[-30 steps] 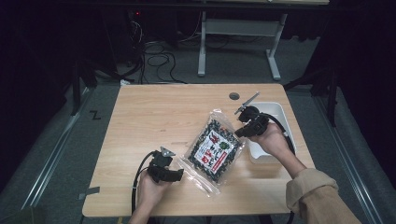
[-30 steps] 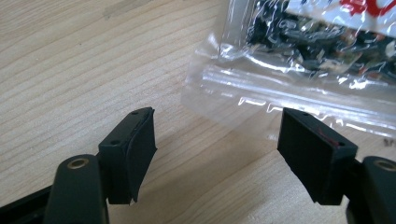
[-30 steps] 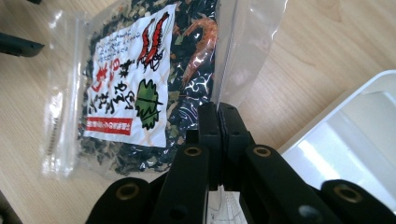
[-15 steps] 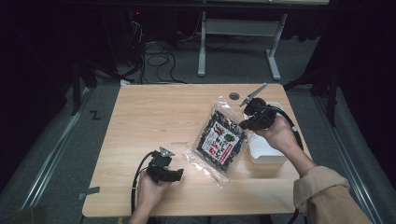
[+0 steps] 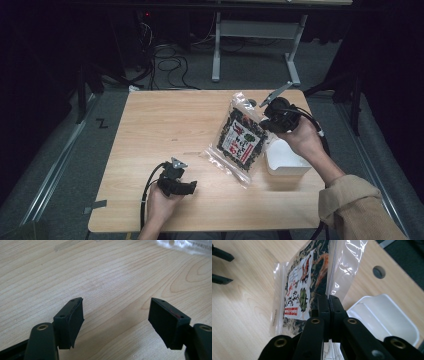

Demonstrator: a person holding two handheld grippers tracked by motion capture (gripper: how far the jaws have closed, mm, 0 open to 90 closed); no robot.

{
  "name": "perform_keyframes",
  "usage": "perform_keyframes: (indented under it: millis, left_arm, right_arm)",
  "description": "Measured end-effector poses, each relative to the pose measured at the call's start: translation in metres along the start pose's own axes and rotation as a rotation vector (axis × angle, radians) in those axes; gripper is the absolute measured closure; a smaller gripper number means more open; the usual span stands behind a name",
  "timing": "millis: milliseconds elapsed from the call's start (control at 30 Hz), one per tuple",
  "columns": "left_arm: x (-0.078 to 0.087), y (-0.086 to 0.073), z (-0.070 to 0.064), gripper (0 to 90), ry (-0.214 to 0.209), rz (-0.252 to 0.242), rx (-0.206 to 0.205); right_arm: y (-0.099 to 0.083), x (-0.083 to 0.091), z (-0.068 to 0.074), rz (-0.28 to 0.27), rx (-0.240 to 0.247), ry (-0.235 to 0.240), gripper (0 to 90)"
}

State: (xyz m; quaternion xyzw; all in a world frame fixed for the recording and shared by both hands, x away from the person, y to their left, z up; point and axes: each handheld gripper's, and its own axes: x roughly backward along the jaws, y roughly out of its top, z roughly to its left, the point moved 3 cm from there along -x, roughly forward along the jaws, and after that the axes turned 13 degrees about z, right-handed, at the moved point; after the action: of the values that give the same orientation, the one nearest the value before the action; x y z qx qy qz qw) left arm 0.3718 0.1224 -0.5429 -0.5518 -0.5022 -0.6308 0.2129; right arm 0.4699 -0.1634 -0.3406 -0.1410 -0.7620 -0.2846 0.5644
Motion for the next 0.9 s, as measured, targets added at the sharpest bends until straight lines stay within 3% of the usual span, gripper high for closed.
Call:
perform_keyframes:
  millis: [400,667,900]
  left_arm:
    - [0.000,0.000,0.001,28.5,0.003,-0.008,0.010]
    - [0.000,0.000,0.001,28.5,0.006,-0.007,0.008]
    - [0.000,0.000,0.000,28.5,0.006,-0.006,0.006]
  right_arm:
    - [0.000,0.030,-0.016,-0.019,-0.026,-0.054,90.0]
    - [-0.009,0.049,-0.030,-0.052,-0.055,-0.061,90.0]
    - [-0.023,0.071,-0.046,-0.070,-0.101,-0.110,90.0]
